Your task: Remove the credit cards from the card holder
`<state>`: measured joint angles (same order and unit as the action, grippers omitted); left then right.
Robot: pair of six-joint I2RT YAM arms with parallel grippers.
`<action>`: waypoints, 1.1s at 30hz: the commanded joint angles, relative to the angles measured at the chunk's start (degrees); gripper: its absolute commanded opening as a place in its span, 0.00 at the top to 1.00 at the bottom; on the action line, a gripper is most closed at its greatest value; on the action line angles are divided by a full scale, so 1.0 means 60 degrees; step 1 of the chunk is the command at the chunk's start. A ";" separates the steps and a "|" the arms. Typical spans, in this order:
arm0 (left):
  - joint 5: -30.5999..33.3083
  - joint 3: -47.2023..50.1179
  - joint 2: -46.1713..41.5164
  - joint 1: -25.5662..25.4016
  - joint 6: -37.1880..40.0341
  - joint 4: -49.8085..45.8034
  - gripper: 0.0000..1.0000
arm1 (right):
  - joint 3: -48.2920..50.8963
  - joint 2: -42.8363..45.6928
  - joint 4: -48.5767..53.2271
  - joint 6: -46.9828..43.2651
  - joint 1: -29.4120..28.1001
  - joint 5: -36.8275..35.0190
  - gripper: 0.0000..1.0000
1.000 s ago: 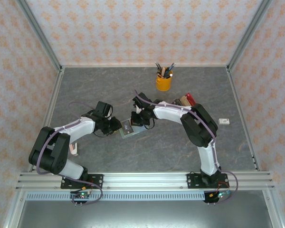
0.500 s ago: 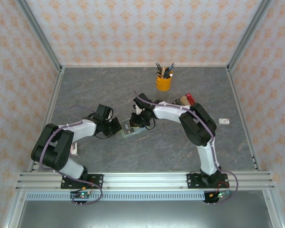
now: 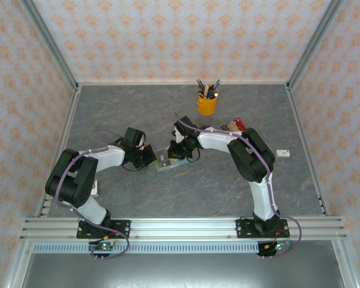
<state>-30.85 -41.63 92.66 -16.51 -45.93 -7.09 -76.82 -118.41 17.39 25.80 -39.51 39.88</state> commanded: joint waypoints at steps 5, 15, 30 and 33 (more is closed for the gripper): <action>0.0763 0.0178 -0.0127 -0.0134 0.0305 -0.0685 0.96 | 0.0940 0.0832 -0.0437 0.0408 0.0190 -0.1019 0.81; -0.0063 0.0657 -0.1253 -0.0174 -0.0830 0.0880 0.62 | 0.1206 0.0490 -0.0917 0.0847 0.0388 0.0198 0.71; 0.0433 0.0272 0.0517 -0.0390 -0.1218 0.1108 0.92 | 0.1247 -0.0002 -0.1325 0.0829 0.0388 0.1190 0.80; 0.0597 0.0273 0.0714 -0.0384 -0.1053 0.0865 0.95 | 0.1201 -0.0123 -0.1431 0.0825 0.0403 0.1492 0.80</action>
<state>-31.59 -40.07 93.82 -18.39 -53.52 2.04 -70.02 -115.96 9.28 30.44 -36.51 46.35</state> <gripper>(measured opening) 0.061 0.202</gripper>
